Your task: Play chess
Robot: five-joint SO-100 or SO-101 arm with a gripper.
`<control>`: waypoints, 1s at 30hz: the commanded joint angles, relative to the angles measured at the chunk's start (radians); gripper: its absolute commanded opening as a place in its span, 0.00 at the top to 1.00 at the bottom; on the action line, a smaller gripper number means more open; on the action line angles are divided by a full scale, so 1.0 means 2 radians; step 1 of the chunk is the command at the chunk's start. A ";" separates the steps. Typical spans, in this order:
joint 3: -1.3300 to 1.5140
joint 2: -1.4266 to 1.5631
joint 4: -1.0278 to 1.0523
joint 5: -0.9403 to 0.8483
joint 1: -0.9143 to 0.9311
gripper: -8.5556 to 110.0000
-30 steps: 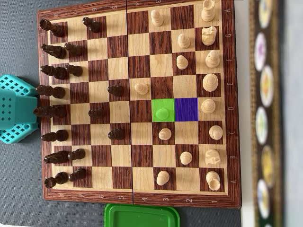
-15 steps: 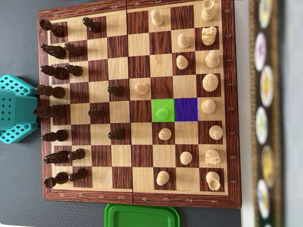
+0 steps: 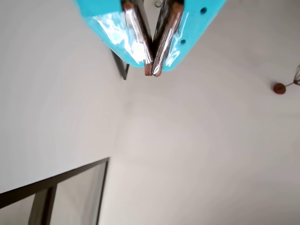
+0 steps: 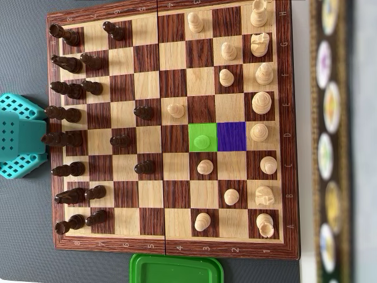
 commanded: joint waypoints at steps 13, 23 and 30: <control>0.010 -0.003 -0.004 0.000 -0.025 0.93; 0.010 -0.003 -0.004 0.000 -0.025 0.93; 0.010 -0.004 -0.004 0.000 -0.025 0.93</control>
